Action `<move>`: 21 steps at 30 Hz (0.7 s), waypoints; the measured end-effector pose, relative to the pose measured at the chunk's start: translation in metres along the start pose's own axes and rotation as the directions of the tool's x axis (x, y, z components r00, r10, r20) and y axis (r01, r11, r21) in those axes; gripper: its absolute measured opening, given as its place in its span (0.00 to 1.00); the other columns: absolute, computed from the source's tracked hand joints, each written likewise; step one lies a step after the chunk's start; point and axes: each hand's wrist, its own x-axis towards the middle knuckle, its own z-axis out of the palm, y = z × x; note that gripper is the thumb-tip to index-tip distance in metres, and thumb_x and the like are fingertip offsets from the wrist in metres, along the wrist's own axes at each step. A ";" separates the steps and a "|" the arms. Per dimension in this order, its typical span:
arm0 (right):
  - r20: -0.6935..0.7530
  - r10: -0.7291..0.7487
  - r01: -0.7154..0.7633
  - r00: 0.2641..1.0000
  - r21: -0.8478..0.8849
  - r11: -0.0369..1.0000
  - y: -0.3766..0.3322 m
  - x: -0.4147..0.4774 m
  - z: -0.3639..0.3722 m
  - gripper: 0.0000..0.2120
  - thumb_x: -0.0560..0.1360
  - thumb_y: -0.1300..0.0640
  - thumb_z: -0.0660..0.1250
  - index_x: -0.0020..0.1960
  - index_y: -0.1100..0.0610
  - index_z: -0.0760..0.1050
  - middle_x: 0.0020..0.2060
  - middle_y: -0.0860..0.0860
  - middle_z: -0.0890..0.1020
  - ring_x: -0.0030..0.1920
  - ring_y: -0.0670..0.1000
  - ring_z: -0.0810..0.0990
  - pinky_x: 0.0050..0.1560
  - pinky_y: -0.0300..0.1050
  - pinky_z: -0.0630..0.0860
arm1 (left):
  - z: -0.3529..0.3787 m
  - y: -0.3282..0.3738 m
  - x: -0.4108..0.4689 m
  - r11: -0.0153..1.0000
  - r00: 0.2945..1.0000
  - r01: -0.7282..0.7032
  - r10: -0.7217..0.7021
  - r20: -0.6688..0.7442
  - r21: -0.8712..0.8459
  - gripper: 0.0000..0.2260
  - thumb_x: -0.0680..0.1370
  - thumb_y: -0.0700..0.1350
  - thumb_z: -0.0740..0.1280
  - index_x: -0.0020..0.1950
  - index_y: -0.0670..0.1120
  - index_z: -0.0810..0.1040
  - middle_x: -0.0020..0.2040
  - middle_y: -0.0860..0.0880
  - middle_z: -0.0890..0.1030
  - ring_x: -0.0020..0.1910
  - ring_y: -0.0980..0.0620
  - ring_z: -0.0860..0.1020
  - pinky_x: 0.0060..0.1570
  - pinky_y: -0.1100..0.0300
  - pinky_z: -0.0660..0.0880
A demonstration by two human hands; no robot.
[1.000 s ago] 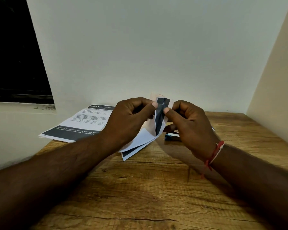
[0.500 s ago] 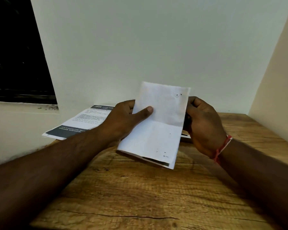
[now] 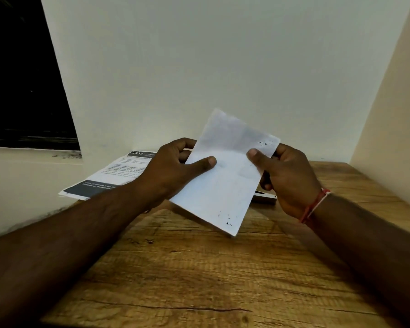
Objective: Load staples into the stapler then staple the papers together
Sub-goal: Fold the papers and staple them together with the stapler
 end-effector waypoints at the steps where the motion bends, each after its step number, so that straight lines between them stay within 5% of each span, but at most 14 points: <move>1: -0.021 -0.006 0.006 1.000 0.003 1.000 0.002 0.003 -0.002 0.08 0.82 0.56 0.76 0.60 0.55 0.87 0.47 0.65 0.88 0.27 0.48 0.75 0.28 0.43 0.73 | -0.001 -0.002 0.001 1.000 1.000 0.005 -0.005 0.006 -0.010 0.19 0.78 0.51 0.83 0.66 0.50 0.84 0.54 0.50 0.92 0.52 0.48 0.92 0.57 0.43 0.88; 5: -0.085 0.019 -0.011 0.996 0.089 0.996 0.006 0.010 -0.009 0.11 0.82 0.55 0.76 0.63 0.56 0.85 0.44 0.57 0.88 0.31 0.51 0.79 0.32 0.44 0.79 | -0.003 -0.010 0.006 0.999 0.999 0.029 -0.031 -0.037 -0.041 0.20 0.74 0.52 0.86 0.63 0.50 0.86 0.56 0.50 0.91 0.55 0.48 0.91 0.58 0.46 0.88; 9: -0.087 0.036 -0.023 0.996 0.141 0.990 0.009 0.011 -0.010 0.13 0.82 0.54 0.76 0.65 0.56 0.85 0.41 0.56 0.88 0.32 0.51 0.81 0.34 0.44 0.82 | -0.001 -0.013 0.010 0.955 0.991 0.086 -0.112 -0.077 -0.284 0.19 0.76 0.45 0.84 0.65 0.45 0.86 0.58 0.44 0.91 0.58 0.42 0.91 0.57 0.46 0.89; 16: -0.009 0.047 -0.044 0.999 0.183 0.982 0.006 0.002 -0.005 0.05 0.82 0.55 0.74 0.58 0.52 0.84 0.43 0.57 0.89 0.35 0.52 0.86 0.35 0.43 0.85 | 0.001 -0.010 0.008 0.874 0.989 0.093 -0.136 -0.057 -0.477 0.17 0.80 0.45 0.79 0.68 0.46 0.85 0.60 0.47 0.91 0.61 0.44 0.90 0.50 0.53 0.87; 21: 0.049 0.072 -0.077 0.996 0.133 0.988 0.004 -0.001 -0.003 0.11 0.82 0.55 0.75 0.63 0.56 0.84 0.51 0.61 0.90 0.37 0.55 0.88 0.35 0.44 0.84 | 0.002 -0.009 0.007 0.860 0.989 0.056 -0.118 -0.091 -0.508 0.19 0.81 0.46 0.79 0.71 0.45 0.85 0.64 0.46 0.90 0.64 0.44 0.89 0.65 0.41 0.85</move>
